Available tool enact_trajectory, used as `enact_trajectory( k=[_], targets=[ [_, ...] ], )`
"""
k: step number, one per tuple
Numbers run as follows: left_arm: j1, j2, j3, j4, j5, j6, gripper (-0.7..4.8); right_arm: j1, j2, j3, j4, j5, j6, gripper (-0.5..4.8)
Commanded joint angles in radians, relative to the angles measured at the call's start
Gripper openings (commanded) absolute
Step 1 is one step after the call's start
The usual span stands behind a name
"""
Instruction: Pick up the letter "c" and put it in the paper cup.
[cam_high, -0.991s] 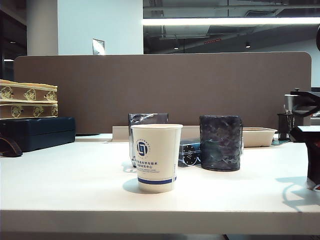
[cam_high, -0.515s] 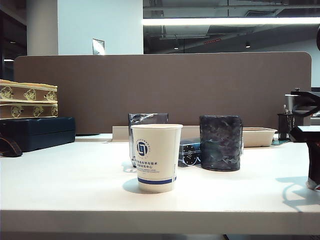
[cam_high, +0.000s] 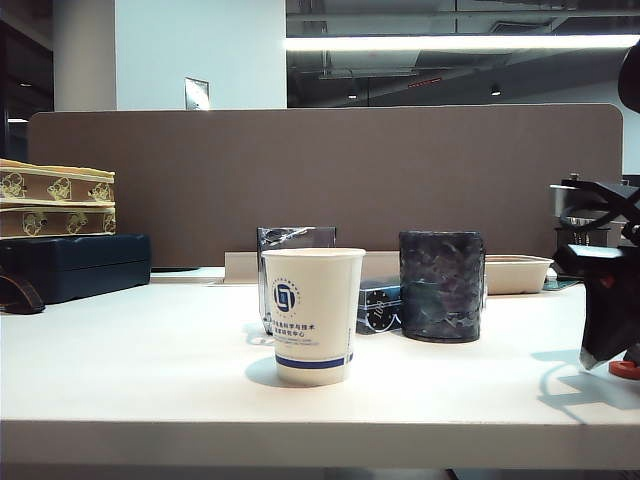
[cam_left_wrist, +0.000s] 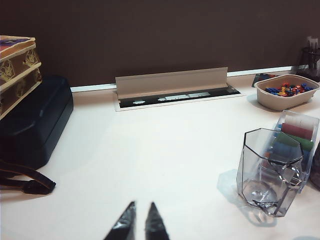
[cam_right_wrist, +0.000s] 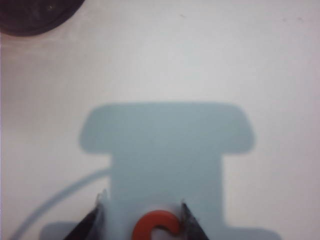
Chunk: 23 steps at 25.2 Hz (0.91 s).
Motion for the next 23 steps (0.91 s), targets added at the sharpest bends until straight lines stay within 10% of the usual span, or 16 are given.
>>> enact_trajectory(
  k=[1,23],
  targets=[
    [0.000,0.000,0.000,0.013,0.000,-0.005,0.26,0.001,0.023,-0.026,-0.145,-0.008,0.009,1.98],
    [-0.024,0.000,0.000,0.020,0.001,-0.005,0.26,0.001,0.008,0.000,-0.211,0.014,0.004,1.98]
  ],
)
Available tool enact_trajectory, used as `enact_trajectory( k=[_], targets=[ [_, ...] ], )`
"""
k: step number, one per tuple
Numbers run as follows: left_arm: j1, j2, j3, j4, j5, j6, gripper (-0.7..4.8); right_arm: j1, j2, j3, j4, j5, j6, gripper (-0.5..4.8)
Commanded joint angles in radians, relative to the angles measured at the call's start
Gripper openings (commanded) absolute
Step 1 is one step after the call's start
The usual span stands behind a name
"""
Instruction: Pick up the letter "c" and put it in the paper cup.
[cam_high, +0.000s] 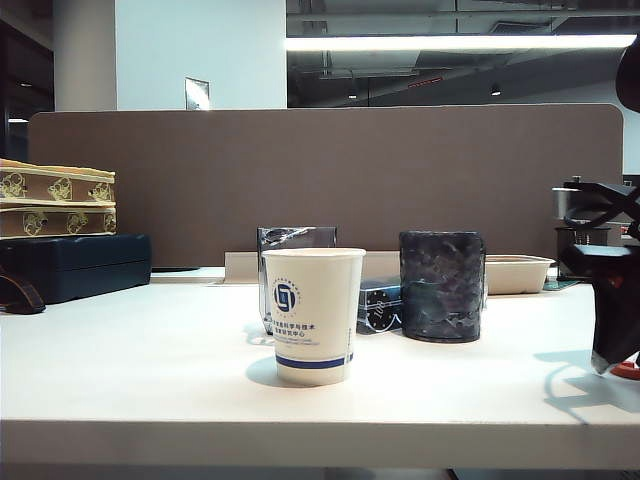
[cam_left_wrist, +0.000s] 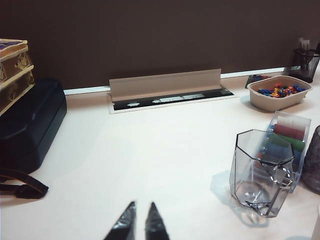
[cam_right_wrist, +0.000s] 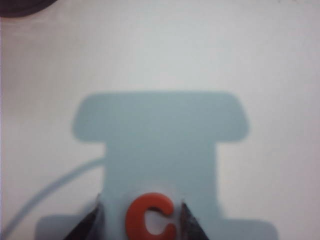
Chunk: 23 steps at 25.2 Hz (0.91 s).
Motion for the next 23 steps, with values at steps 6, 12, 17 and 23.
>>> enact_trajectory(
  k=[6,12,17,23],
  targets=[
    [-0.003,0.000,0.000,0.013,0.002,-0.004,0.26,0.000,0.011,-0.002,-0.148,-0.009,0.001,1.98],
    [-0.003,0.000,0.000,0.013,0.001,-0.004,0.26,0.000,-0.010,0.000,-0.150,-0.009,0.001,1.98],
    [-0.003,0.000,0.000,0.013,0.002,-0.004,0.26,0.000,-0.019,0.000,-0.145,-0.008,0.001,1.98],
    [-0.003,0.000,0.000,0.013,0.002,-0.004,0.26,0.000,-0.020,0.020,-0.141,-0.006,-0.007,1.98]
  ],
)
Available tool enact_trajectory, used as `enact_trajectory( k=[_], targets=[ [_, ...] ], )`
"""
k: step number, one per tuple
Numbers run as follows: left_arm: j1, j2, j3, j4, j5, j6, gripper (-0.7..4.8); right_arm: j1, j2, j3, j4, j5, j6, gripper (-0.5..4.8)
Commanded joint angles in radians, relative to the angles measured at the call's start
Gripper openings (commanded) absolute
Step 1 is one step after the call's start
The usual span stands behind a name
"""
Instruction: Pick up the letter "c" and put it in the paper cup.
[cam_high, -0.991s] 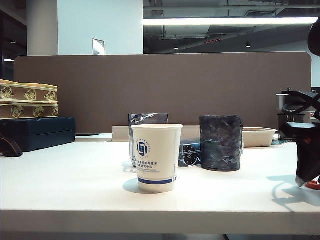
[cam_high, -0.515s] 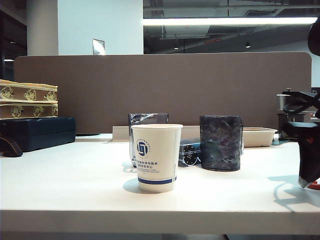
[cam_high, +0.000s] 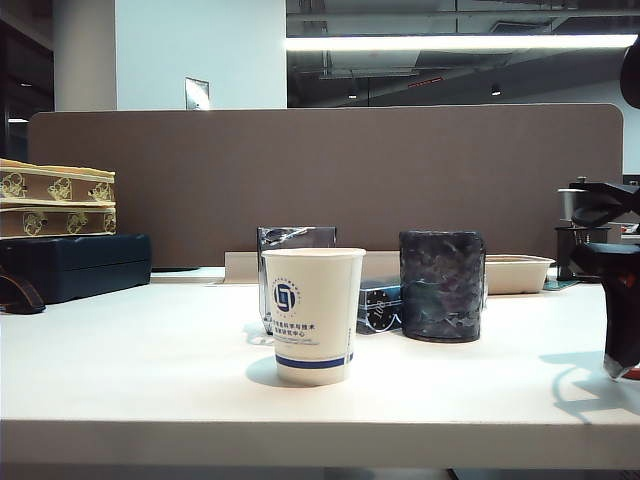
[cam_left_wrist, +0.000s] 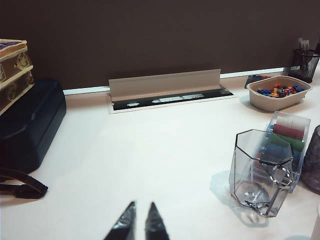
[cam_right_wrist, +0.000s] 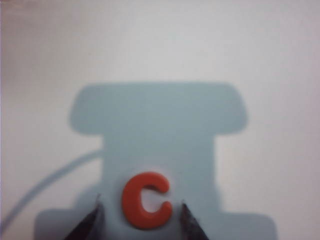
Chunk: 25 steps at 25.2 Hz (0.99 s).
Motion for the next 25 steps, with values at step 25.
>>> enact_trajectory(
  k=[25],
  targets=[
    [0.000,0.000,0.001,0.055,0.009,-0.004,0.26,0.000,0.008,0.101,-0.127,0.009,-0.032,1.98]
  ],
)
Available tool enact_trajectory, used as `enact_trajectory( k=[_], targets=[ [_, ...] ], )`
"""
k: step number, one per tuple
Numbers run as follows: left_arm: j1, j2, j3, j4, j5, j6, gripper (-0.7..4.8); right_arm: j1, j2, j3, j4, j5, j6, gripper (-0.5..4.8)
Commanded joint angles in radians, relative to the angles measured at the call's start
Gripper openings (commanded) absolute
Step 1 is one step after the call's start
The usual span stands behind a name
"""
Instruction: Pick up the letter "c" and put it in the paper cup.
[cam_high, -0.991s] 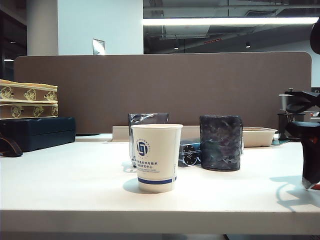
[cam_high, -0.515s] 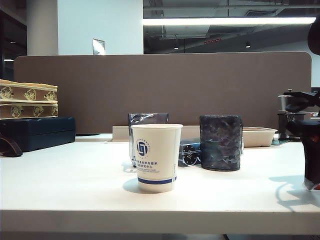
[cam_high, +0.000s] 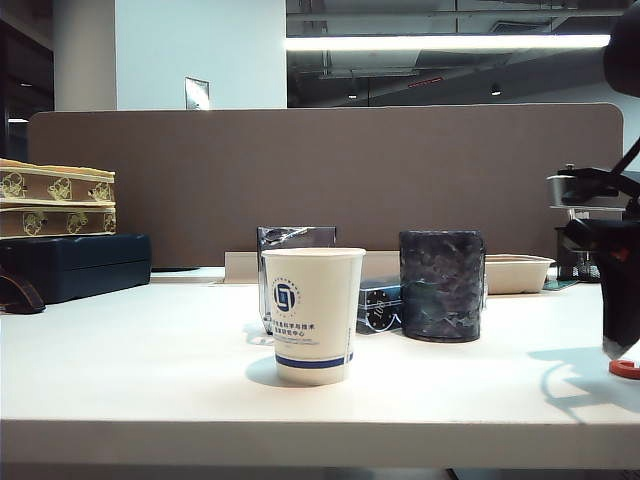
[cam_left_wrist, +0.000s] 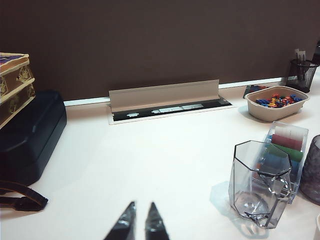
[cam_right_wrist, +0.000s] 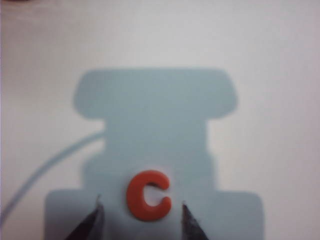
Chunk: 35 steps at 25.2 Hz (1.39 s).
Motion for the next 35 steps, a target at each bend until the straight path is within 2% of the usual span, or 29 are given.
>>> enact_trajectory(
  k=[1,35],
  targets=[
    [0.000,0.000,0.001,0.016,0.005,-0.004,0.26,0.000,0.000,0.003,-0.006,0.022,-0.004,1.98],
    [0.000,0.000,0.001,0.016,0.005,-0.004,0.26,0.000,0.045,0.004,0.042,0.017,-0.011,1.98]
  ],
)
